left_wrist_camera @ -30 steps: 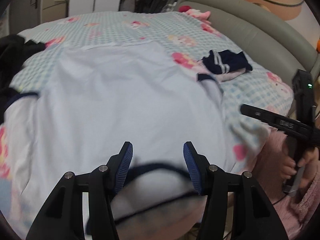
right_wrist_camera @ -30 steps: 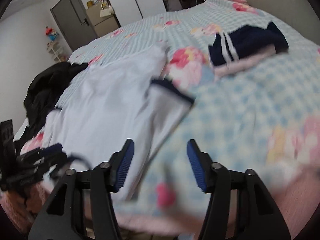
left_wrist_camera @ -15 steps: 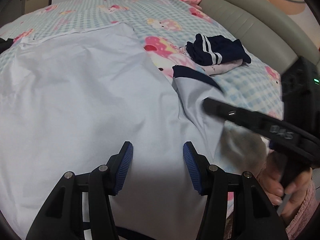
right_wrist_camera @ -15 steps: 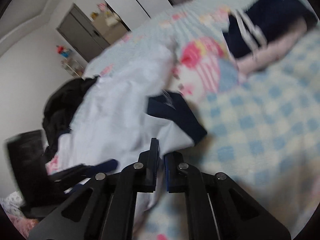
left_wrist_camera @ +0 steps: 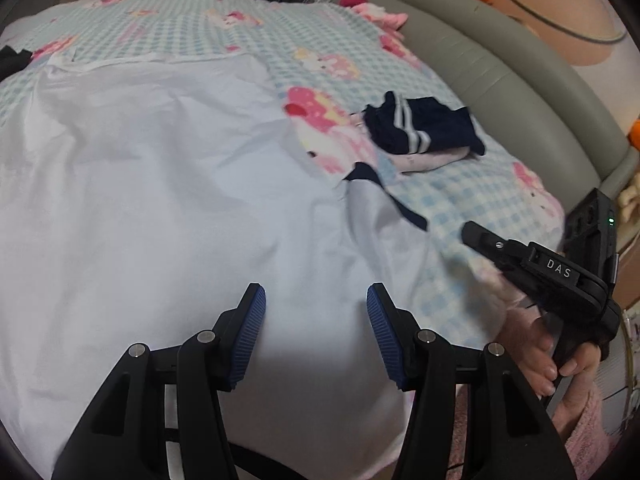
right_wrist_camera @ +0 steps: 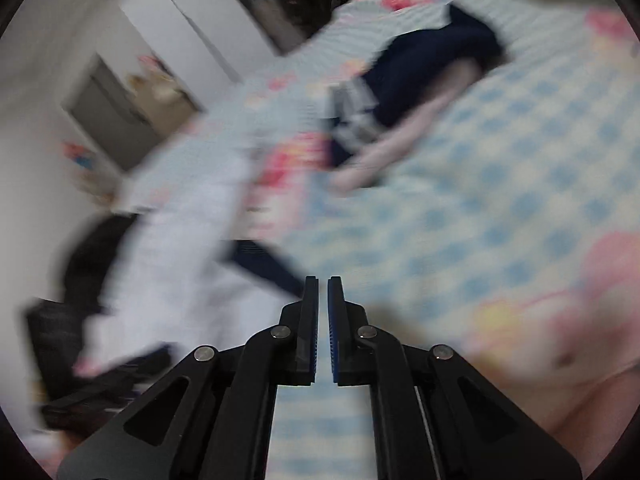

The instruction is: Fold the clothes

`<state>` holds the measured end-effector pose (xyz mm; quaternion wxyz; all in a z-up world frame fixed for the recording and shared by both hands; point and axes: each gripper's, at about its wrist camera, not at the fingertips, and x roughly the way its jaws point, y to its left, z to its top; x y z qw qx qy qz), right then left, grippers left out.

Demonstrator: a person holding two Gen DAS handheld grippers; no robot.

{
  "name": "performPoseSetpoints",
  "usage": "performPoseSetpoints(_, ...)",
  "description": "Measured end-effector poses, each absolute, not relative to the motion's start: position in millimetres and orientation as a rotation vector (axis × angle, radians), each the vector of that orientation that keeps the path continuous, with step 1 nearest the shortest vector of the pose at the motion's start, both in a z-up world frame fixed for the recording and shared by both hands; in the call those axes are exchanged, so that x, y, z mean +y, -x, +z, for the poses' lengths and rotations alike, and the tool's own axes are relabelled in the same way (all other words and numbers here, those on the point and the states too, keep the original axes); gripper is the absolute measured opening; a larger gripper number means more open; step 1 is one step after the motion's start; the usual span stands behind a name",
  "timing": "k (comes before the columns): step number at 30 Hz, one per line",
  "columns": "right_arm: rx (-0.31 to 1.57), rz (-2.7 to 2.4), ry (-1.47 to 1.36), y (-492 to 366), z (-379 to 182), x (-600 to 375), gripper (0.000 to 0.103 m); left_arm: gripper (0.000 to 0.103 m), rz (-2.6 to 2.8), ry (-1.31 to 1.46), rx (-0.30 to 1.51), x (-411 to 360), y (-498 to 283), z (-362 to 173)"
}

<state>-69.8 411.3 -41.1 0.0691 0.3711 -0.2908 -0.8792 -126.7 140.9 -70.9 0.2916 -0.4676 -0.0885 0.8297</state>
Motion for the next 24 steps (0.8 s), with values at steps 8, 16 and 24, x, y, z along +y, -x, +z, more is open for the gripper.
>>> performPoseSetpoints(8, -0.686, -2.554, -1.355, 101, -77, 352, 0.069, 0.055, 2.217, 1.261, -0.25, 140, 128, -72)
performPoseSetpoints(16, -0.513, -2.687, -1.138, 83, -44, 342, 0.001, 0.055, 2.244, 1.197, -0.208, 154, 122, -65)
performPoseSetpoints(24, -0.613, -2.904, -1.288, 63, -47, 402, 0.001, 0.052, 2.22, 1.389, -0.026, 181, 136, -106)
